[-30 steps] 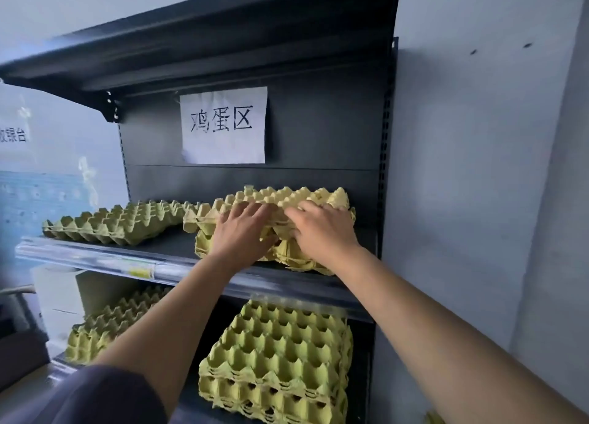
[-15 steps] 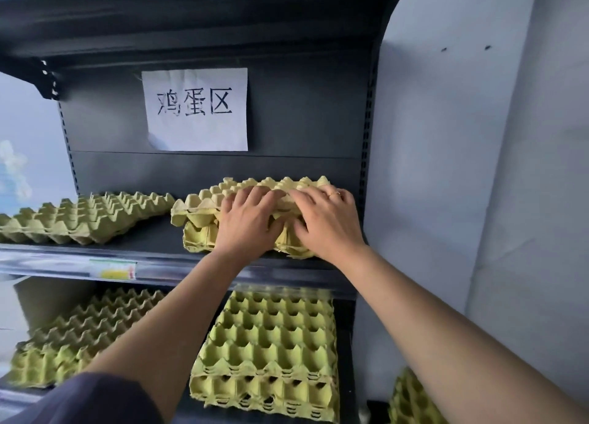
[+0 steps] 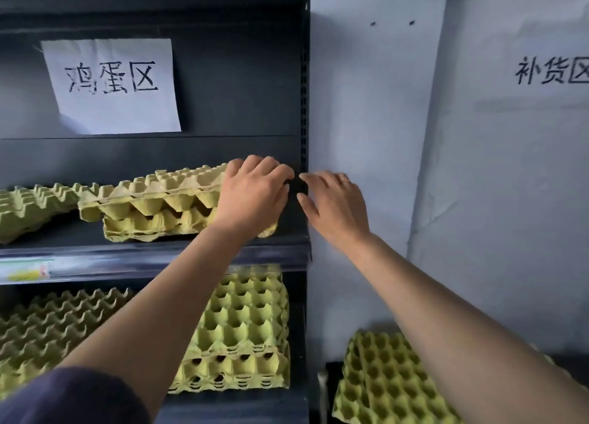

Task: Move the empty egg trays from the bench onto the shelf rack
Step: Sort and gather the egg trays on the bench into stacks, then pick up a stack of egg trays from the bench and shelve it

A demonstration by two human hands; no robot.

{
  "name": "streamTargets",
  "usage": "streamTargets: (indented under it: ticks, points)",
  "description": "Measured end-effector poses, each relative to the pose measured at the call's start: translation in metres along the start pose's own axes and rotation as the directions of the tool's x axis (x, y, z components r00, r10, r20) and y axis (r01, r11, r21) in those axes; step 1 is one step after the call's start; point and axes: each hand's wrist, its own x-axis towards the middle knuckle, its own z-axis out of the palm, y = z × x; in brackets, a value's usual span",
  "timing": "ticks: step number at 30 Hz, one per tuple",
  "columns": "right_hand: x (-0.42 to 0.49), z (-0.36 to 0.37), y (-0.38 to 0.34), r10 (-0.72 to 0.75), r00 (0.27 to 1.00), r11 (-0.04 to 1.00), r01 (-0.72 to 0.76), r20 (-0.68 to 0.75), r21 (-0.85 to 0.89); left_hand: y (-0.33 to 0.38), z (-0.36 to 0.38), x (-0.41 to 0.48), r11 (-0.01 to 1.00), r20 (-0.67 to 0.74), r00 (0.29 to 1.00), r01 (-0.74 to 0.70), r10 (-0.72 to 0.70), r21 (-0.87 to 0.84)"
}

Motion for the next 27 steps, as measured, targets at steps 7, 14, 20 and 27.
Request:
streamTargets:
  ticks: [7, 14, 20, 27]
  points:
    - [-0.059, -0.031, 0.106, 0.056, 0.994, 0.998, -0.052, 0.097, -0.043, 0.117, 0.046, 0.022, 0.990, 0.077, 0.994, -0.064, 0.075, -0.126]
    - [-0.149, -0.052, 0.212, 0.131, 0.935, 0.990, -0.107, 0.329, -0.091, 0.233, 0.102, 0.007, 0.956, 0.340, 0.939, 0.048, 0.055, -0.288]
    - [-0.221, -0.051, 0.272, 0.249, 0.805, 0.967, -0.178, 0.538, -0.183, 0.296, 0.154, -0.022, 0.936, 0.572, 0.815, 0.127, 0.091, -0.329]
    - [-0.274, -0.012, 0.314, 0.392, 0.612, 0.918, -0.302, 0.687, -0.255, 0.327, 0.219, -0.053, 0.925, 0.738, 0.659, 0.174, 0.145, -0.337]
